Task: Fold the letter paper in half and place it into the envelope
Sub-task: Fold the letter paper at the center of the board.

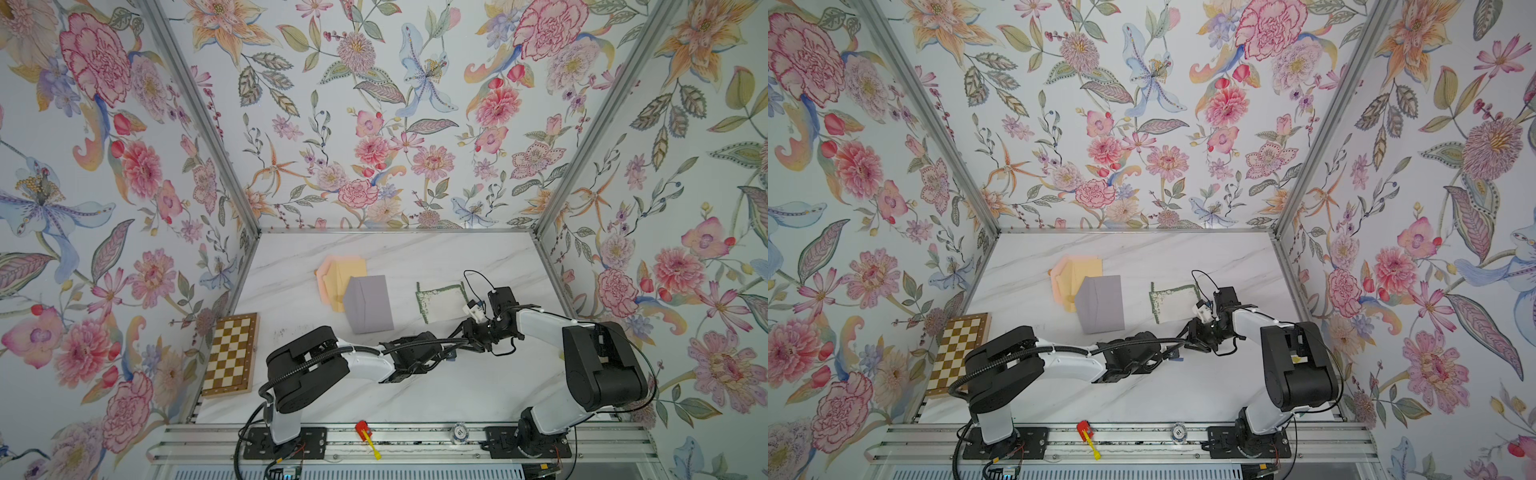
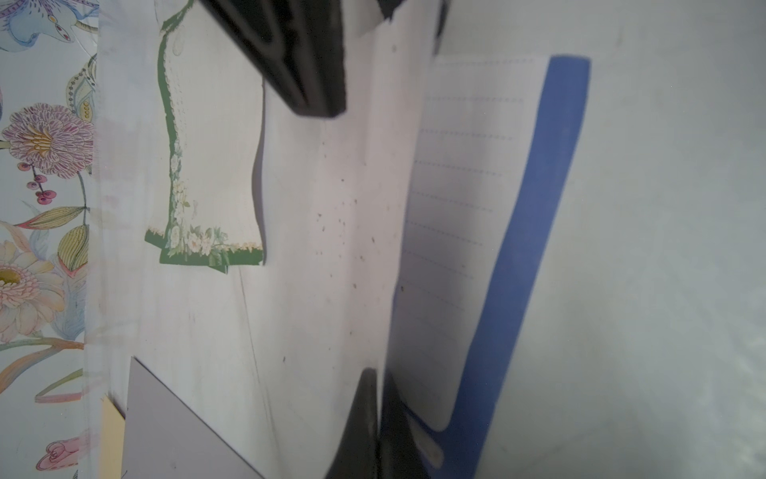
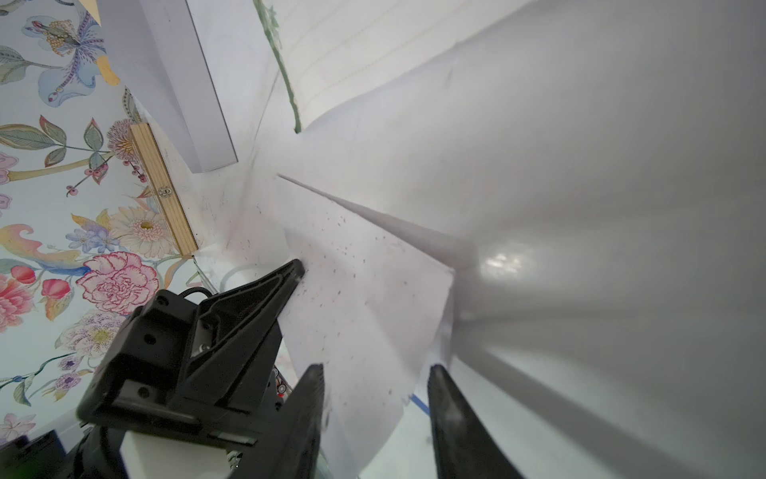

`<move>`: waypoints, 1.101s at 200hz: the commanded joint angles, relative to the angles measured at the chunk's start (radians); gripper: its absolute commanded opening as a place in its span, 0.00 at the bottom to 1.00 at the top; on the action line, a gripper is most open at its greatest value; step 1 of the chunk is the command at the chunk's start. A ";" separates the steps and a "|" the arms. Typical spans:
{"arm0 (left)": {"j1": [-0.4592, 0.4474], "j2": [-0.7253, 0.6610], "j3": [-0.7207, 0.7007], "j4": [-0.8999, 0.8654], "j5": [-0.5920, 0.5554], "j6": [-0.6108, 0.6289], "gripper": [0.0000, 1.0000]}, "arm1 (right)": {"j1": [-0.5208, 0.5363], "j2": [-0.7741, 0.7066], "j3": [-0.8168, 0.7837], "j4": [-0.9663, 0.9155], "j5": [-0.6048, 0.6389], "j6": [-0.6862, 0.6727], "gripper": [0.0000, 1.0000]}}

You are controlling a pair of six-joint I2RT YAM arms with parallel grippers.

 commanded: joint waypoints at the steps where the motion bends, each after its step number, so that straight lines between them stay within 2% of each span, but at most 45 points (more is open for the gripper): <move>1: -0.003 0.035 -0.043 -0.121 0.065 -0.015 0.00 | 0.008 0.003 -0.018 0.036 -0.022 0.022 0.43; 23: -0.003 0.037 -0.043 -0.122 0.066 -0.012 0.00 | 0.007 0.010 -0.026 0.063 -0.042 0.037 0.41; 52: -0.004 0.036 -0.045 -0.117 0.062 -0.013 0.00 | 0.011 0.028 -0.034 0.091 -0.060 0.048 0.32; 92: -0.004 0.036 -0.048 -0.111 0.059 -0.014 0.04 | 0.015 0.049 -0.049 0.124 -0.067 0.060 0.24; 137: -0.003 0.014 -0.068 -0.085 0.064 -0.016 0.15 | 0.016 0.043 -0.073 0.167 -0.053 0.057 0.10; 148: -0.004 -0.008 -0.086 -0.062 0.072 -0.018 0.16 | 0.019 0.032 -0.086 0.197 -0.050 0.057 0.07; 220: -0.001 -0.189 -0.144 -0.068 0.131 -0.022 0.32 | 0.056 -0.076 -0.150 0.322 0.015 0.055 0.02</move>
